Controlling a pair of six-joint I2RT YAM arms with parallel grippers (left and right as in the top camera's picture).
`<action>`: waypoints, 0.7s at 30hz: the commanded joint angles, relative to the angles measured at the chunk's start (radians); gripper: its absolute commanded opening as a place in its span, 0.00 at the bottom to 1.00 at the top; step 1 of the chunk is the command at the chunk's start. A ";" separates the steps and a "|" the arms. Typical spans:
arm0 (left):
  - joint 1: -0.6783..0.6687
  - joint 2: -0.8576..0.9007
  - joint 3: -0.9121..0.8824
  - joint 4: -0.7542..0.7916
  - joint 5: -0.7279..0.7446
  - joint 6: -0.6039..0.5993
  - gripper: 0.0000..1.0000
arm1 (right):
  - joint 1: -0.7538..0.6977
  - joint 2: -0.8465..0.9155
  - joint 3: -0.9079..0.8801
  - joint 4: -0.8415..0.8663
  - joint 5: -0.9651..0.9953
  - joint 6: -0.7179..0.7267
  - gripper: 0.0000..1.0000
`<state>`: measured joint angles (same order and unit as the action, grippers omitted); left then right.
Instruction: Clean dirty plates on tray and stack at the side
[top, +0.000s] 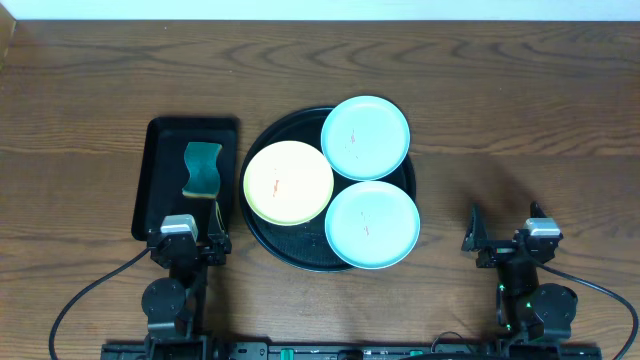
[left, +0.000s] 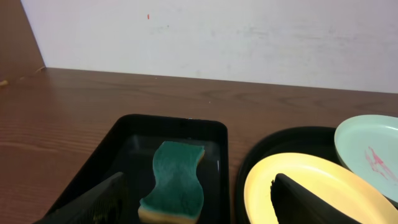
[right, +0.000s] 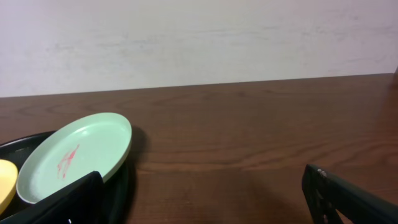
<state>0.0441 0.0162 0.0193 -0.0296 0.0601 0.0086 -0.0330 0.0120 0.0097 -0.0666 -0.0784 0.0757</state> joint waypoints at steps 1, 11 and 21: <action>-0.002 0.002 -0.015 -0.036 -0.008 0.018 0.74 | 0.008 -0.002 -0.004 0.000 -0.002 0.013 0.99; -0.002 0.002 -0.015 -0.036 -0.008 0.018 0.74 | 0.008 -0.002 -0.004 0.000 0.002 0.013 0.99; -0.002 0.002 -0.015 -0.036 -0.008 0.018 0.74 | 0.008 -0.002 -0.004 0.000 0.011 0.013 0.99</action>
<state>0.0441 0.0162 0.0193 -0.0292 0.0601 0.0086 -0.0330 0.0120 0.0097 -0.0666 -0.0746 0.0761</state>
